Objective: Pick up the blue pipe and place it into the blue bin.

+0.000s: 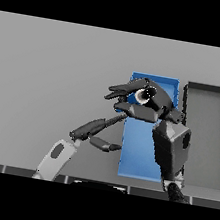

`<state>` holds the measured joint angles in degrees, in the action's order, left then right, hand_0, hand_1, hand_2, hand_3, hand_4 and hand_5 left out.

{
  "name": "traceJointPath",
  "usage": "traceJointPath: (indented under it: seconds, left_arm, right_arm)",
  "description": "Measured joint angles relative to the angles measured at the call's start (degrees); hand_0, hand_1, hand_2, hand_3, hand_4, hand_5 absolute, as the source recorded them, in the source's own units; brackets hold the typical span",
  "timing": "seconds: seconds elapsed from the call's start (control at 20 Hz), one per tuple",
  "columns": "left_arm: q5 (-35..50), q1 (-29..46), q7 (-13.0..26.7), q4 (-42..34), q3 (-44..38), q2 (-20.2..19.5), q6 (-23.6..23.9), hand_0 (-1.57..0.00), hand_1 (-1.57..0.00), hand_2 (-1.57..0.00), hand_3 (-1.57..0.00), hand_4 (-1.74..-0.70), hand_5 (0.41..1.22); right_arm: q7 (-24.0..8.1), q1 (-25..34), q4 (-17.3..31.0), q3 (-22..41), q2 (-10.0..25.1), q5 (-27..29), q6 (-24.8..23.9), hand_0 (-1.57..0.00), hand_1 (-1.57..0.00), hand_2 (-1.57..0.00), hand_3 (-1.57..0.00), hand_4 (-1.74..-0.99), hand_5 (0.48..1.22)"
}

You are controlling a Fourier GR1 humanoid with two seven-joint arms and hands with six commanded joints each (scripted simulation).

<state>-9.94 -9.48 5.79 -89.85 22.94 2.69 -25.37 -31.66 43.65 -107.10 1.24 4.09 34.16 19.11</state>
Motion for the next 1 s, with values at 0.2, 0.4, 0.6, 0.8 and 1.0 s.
traceJointPath:
  seconds: [0.2,0.4,0.6,0.8,1.0]
  left_arm:
    - [0.1,0.1,0.3,-1.8,-0.6,-1.2,0.2,0.0,0.0,0.0,0.0,-0.95,0.468]
    - [0.5,0.7,1.5,-1.9,-0.9,-1.1,0.3,0.0,0.0,0.0,0.0,-0.95,0.474]
    - [0.3,0.2,0.8,-1.9,-1.4,-1.5,0.5,0.0,0.0,0.0,0.0,-0.94,0.465]
    - [0.2,-0.8,-0.1,-0.5,-1.9,-1.5,0.6,0.0,0.0,0.0,0.0,-0.93,0.46]
    - [-1.3,0.2,-2.1,-0.9,-0.9,-1.7,1.2,0.0,0.0,0.0,0.0,-0.93,0.464]
  right_arm:
    - [1.6,5.8,6.0,-6.4,4.7,-3.2,-1.7,-1.57,-1.57,-1.57,-1.57,-1.498,1.221]
    - [1.8,4.2,11.3,-11.2,7.4,-8.6,-2.4,-1.57,-1.57,-1.57,-1.57,-1.499,1.221]
    - [0.4,-0.4,14.0,-13.3,8.4,-13.6,-1.1,-1.57,-1.57,-1.57,-1.57,-1.499,1.221]
    - [-3.1,-5.8,15.4,-14.3,8.0,-18.5,-0.9,-1.57,-1.57,-1.57,-1.57,-1.5,1.221]
    - [-3.3,-11.9,16.2,-14.2,6.6,-23.7,-1.7,-1.57,-1.57,-1.57,-1.57,-1.5,1.221]
